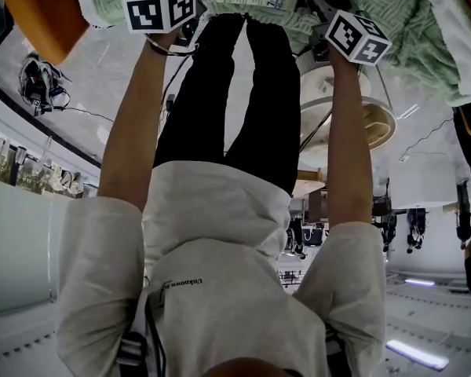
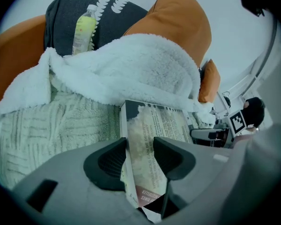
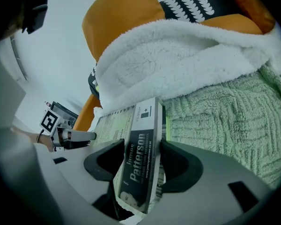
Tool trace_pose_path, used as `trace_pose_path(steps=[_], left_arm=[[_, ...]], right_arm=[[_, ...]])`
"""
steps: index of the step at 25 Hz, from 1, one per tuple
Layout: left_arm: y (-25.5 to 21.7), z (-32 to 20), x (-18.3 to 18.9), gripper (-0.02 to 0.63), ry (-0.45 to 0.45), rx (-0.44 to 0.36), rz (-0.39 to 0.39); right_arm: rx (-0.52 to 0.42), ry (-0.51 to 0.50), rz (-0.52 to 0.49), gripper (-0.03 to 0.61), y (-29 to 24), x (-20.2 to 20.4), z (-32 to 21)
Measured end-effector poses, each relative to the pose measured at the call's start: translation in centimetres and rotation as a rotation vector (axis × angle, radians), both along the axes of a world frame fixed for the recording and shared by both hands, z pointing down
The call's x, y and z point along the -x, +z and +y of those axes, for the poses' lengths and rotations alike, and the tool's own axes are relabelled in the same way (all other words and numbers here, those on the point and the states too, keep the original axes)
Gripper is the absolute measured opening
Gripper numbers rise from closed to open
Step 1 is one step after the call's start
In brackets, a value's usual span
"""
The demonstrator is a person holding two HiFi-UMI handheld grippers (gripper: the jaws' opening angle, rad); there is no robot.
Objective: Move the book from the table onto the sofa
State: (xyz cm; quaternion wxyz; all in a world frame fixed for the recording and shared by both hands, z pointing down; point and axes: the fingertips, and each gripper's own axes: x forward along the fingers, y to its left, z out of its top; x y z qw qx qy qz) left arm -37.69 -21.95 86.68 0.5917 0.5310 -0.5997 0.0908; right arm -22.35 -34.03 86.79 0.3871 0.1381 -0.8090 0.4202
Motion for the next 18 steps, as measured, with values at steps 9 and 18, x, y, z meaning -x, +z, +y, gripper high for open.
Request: trace_pose_path(steps=[9,18], left_arm=[[-2.2,0.4,-1.6,0.190,0.115,-0.026,-0.081],[-3.5,0.4,0.6,0.184,0.086,0.010,-0.223]], right_arm=[[-0.002,0.026,-0.005,0.224,-1.9,-1.9,0.8],[0.066,0.197,-0.102,0.224,-4.0,-2.5,-0.9]])
